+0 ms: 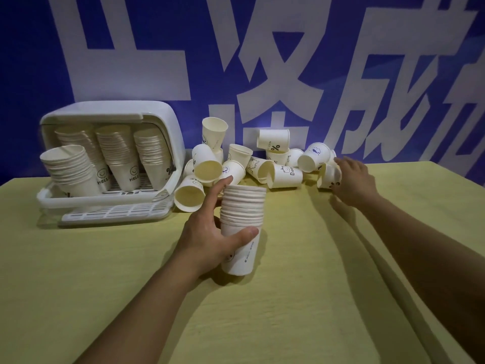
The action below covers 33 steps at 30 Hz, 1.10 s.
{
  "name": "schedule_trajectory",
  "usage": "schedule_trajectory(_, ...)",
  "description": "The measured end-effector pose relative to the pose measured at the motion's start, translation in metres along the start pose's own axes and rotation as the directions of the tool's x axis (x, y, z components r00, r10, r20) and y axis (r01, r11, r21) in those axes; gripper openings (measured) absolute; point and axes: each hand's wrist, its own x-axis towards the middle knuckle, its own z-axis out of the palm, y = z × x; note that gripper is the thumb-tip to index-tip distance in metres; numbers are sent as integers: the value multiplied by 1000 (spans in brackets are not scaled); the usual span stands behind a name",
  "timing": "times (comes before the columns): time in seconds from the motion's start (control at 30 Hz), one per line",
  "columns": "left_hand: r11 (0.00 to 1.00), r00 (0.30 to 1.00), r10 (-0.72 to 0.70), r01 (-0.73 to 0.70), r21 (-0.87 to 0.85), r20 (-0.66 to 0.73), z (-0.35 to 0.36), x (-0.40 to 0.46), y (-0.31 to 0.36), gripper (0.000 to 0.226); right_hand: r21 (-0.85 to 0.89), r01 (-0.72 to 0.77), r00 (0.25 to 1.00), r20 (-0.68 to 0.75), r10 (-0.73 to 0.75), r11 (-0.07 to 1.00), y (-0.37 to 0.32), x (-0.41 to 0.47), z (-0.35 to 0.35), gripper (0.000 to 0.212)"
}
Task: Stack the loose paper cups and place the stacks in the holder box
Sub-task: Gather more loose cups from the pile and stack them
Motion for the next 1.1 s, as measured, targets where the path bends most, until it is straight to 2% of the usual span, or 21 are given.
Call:
schedule_trajectory(0.07,1000,1000,0,0,7,7,0,1,-1,99,-40,-6,998,64,9,999,13,7,5,82)
schedule_trajectory(0.2,1000,1000,-11,11,13,15,0,0,2,103,-91,70,998,4,-70,993,18,3,12,70)
schedule_trajectory(0.27,1000,1000,-20,20,13,10,-1,1,2,103,25,84,996,-8,-84,996,11,-8,9,70)
schedule_trajectory(0.33,1000,1000,-21,20,8,15,-1,0,3,104,252,89,996,-22,-87,964,-1,-23,4,71)
schedule_trajectory(0.43,1000,996,-1,2,-8,87,-1,-1,6,102,579,138,990,-57,-129,804,-31,-57,-17,68)
schedule_trajectory(0.5,1000,984,3,2,-25,176,1,-4,8,101,759,153,984,-57,-168,632,-56,-83,-36,69)
schedule_trajectory(0.57,998,966,-10,25,-55,258,3,-6,9,104,859,133,981,-44,-187,494,-81,-106,-52,74)
schedule_trajectory(0.67,997,948,-21,42,-61,316,4,-8,10,114,891,159,967,-54,-249,425,-109,-131,-65,70)
schedule_trajectory(0.83,998,973,-20,33,-53,230,6,-10,16,129,900,128,938,27,-345,416,-128,-158,-60,50)
schedule_trajectory(0.97,999,992,7,-1,-45,126,5,-10,16,132,892,184,936,-30,-351,412,-119,-165,-52,42)
schedule_trajectory(1.03,999,992,19,-15,-35,126,6,-10,15,127,871,210,938,-52,-342,443,-112,-159,-54,34)
schedule_trajectory(1.1,999,990,22,-17,-31,139,6,-10,15,118,813,251,947,-95,-306,525,-100,-146,-54,23)
